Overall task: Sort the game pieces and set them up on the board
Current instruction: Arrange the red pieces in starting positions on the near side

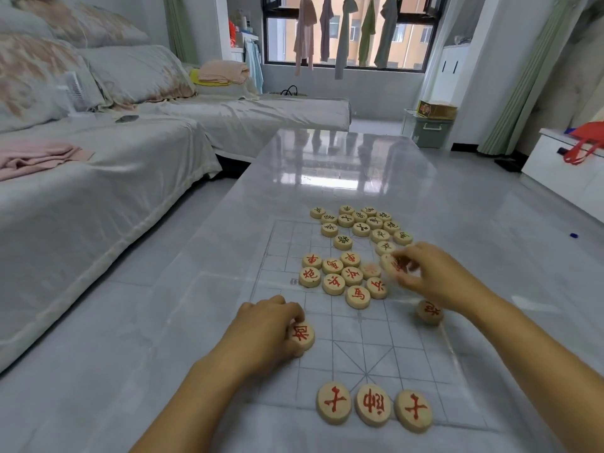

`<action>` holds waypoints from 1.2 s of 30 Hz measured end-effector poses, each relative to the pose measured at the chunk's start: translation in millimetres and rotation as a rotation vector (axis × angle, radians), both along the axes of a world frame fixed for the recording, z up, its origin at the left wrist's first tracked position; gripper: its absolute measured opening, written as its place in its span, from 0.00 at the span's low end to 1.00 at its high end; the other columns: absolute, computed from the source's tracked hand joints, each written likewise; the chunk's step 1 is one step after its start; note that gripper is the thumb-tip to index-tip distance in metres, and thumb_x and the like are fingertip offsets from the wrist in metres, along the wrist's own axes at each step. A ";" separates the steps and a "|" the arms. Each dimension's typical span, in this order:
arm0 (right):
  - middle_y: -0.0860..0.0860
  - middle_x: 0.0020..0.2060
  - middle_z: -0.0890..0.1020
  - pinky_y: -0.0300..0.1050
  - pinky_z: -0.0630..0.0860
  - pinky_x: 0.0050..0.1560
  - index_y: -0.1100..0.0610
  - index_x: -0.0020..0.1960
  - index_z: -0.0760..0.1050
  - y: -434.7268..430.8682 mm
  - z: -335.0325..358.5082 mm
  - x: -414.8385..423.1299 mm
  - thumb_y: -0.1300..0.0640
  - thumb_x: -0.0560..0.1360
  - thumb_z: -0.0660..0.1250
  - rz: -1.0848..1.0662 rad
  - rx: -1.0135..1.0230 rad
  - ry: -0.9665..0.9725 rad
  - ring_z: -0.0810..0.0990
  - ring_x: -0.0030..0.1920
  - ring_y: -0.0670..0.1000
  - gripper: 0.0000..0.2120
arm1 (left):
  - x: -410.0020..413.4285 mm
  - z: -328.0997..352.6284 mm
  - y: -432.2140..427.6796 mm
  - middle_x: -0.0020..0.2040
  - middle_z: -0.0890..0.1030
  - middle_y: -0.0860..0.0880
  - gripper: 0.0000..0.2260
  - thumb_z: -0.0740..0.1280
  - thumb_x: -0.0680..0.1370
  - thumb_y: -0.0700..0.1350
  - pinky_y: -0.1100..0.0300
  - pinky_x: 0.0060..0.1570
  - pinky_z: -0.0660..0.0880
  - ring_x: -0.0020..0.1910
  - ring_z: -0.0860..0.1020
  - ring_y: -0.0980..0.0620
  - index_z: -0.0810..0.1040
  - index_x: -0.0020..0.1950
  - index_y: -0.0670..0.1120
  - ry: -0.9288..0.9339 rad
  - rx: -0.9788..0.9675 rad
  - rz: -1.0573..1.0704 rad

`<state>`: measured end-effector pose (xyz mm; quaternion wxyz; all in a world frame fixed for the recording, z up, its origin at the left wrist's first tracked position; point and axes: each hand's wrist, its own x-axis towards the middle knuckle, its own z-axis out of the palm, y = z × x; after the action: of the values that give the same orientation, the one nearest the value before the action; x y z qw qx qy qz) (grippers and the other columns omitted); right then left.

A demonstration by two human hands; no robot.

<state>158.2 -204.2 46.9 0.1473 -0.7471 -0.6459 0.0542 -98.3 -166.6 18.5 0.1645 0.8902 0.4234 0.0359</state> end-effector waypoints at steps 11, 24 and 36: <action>0.42 0.44 0.72 0.38 0.72 0.43 0.45 0.50 0.69 -126.7 -40.0 -31.8 0.39 0.71 0.63 -0.140 -0.107 0.033 0.72 0.45 0.42 0.13 | -28.3 4.8 -37.1 0.43 0.75 0.56 0.16 0.72 0.68 0.56 0.64 0.40 0.67 0.47 0.75 0.52 0.71 0.50 0.52 0.037 -0.102 -0.001; 0.36 0.48 0.69 0.36 0.68 0.52 0.41 0.64 0.67 -135.2 -49.9 -5.6 0.44 0.73 0.64 0.013 -0.079 0.156 0.70 0.50 0.41 0.21 | -35.3 1.0 -31.8 0.45 0.75 0.59 0.16 0.71 0.71 0.49 0.65 0.48 0.73 0.44 0.74 0.58 0.70 0.53 0.65 0.010 -0.170 -0.101; 0.38 0.47 0.72 0.35 0.70 0.52 0.39 0.54 0.69 -147.4 -43.8 4.6 0.46 0.71 0.67 0.096 -0.124 0.207 0.71 0.51 0.40 0.14 | -30.2 -0.3 -33.9 0.42 0.78 0.56 0.14 0.74 0.68 0.51 0.67 0.41 0.72 0.41 0.76 0.58 0.73 0.48 0.60 0.001 -0.189 -0.045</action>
<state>162.8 -351.6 3.2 0.1639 -0.7133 -0.6578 0.1778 -128.5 -200.5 18.2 0.2483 0.8799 0.4049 -0.0085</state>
